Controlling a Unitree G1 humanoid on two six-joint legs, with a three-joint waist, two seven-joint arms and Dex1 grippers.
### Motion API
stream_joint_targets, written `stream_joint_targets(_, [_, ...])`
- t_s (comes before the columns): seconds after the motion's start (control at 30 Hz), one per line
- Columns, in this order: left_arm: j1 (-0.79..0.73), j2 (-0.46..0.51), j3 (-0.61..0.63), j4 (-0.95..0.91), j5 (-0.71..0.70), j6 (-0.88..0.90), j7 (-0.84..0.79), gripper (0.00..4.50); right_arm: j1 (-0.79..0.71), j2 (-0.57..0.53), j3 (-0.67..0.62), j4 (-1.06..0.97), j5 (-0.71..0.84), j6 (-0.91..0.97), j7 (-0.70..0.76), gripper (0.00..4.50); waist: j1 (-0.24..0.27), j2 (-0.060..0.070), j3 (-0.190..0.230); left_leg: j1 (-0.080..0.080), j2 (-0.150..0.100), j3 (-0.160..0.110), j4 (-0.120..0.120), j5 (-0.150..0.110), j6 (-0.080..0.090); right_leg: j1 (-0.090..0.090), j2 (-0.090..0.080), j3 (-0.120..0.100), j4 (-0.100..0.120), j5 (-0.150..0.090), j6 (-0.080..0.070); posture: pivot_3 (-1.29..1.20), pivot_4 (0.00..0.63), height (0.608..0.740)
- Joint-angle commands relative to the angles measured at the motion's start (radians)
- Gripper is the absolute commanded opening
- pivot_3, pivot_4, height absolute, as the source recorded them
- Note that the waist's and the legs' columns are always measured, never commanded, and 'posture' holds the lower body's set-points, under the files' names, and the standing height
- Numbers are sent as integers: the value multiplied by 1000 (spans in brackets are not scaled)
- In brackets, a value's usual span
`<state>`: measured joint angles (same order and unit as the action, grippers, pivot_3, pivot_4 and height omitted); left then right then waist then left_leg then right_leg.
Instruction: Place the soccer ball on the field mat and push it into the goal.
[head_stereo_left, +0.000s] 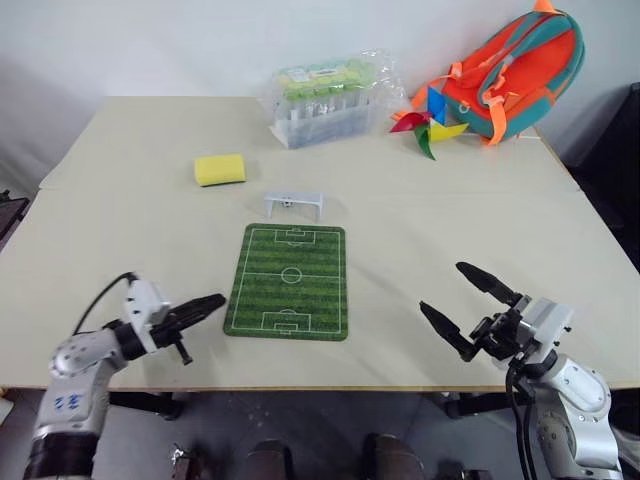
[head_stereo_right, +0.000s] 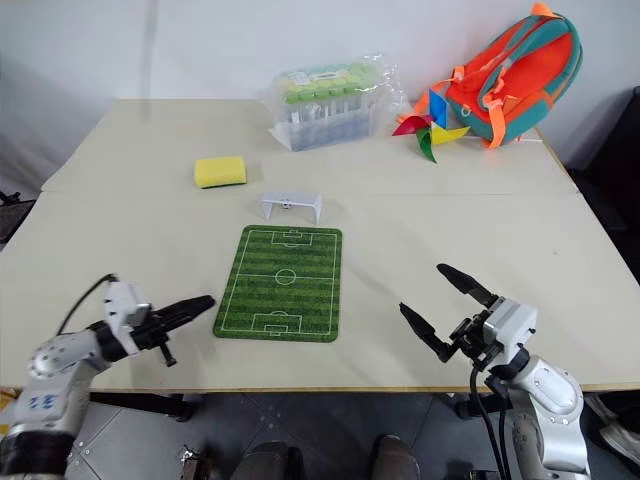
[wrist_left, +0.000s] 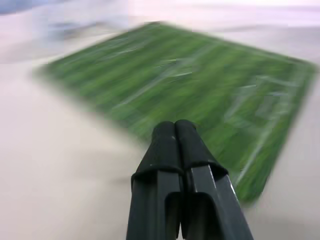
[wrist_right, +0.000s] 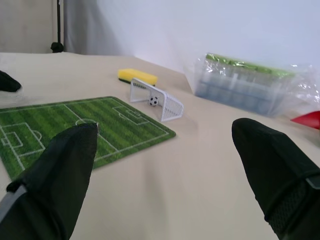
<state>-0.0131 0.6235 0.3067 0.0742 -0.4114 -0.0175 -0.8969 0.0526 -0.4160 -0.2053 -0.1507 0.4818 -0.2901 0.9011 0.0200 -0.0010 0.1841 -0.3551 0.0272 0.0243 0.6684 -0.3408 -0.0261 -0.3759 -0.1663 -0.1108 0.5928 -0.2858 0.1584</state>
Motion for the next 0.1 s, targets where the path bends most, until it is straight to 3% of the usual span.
stream_joint_targets(0.03, [75, -34, 107, -145, -36, 50, 145, 15, -22, 8, 1, 14, 3, -16, -5, 4500, 3, 0, 0, 0, 0, 0, 0, 0, 0, 0, 0, 0, 0, 0, 0, 0, 150, 740])
stream_joint_targets(0.1, [97, -47, 128, -189, -29, 62, 190, 15, -41, 12, 10, 29, 5, -11, -5, 4500, 4, 0, 0, 0, 0, 0, -1, 0, 0, 0, 0, 0, 0, 0, 0, 0, 150, 740])
